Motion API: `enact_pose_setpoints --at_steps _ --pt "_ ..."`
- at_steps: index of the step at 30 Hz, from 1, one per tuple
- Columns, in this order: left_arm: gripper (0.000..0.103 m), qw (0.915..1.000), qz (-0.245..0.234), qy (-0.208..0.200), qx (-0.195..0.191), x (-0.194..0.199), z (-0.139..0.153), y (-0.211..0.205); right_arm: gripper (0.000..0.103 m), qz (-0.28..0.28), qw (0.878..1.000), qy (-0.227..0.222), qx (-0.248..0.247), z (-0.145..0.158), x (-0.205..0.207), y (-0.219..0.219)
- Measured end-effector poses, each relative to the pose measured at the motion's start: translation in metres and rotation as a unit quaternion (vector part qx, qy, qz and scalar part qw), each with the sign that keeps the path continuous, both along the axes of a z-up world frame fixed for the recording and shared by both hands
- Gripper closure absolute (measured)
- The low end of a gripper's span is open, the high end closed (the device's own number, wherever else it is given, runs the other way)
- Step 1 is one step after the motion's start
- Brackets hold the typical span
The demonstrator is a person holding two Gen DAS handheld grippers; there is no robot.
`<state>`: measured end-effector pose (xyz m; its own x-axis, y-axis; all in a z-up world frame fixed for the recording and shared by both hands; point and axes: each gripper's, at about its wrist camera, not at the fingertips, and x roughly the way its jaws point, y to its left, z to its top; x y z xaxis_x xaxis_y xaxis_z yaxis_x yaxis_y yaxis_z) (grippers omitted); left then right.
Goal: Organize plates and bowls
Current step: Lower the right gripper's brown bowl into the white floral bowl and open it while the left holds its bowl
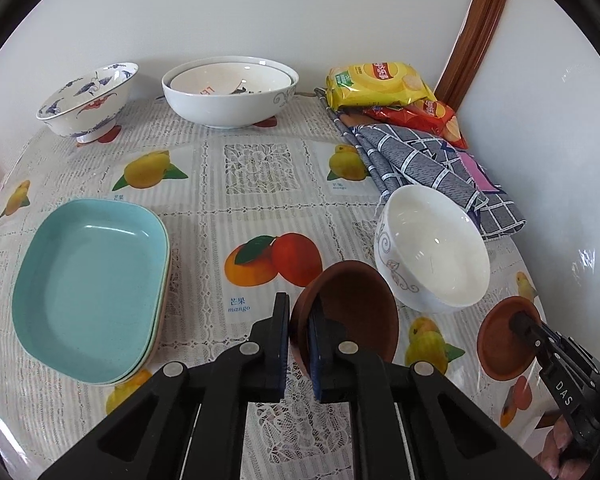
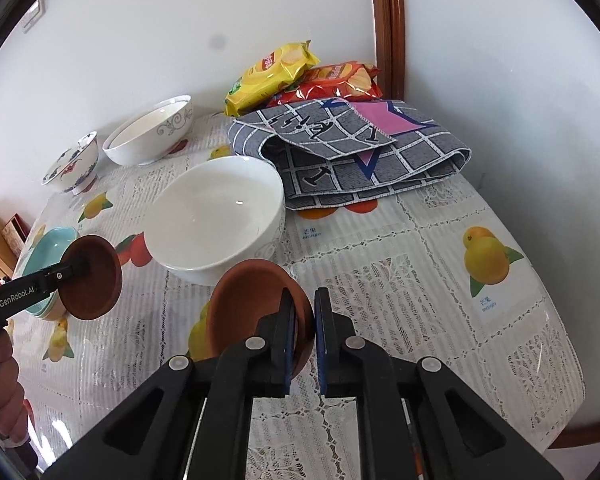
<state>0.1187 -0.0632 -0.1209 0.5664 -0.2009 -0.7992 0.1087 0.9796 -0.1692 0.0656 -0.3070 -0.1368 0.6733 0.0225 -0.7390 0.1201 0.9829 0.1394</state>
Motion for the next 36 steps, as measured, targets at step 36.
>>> enact_pose_setpoints --at_steps 36 --pt "0.094 0.998 0.05 -0.039 0.002 -0.005 0.045 0.061 0.094 0.028 0.998 -0.056 -0.021 0.06 0.056 0.043"
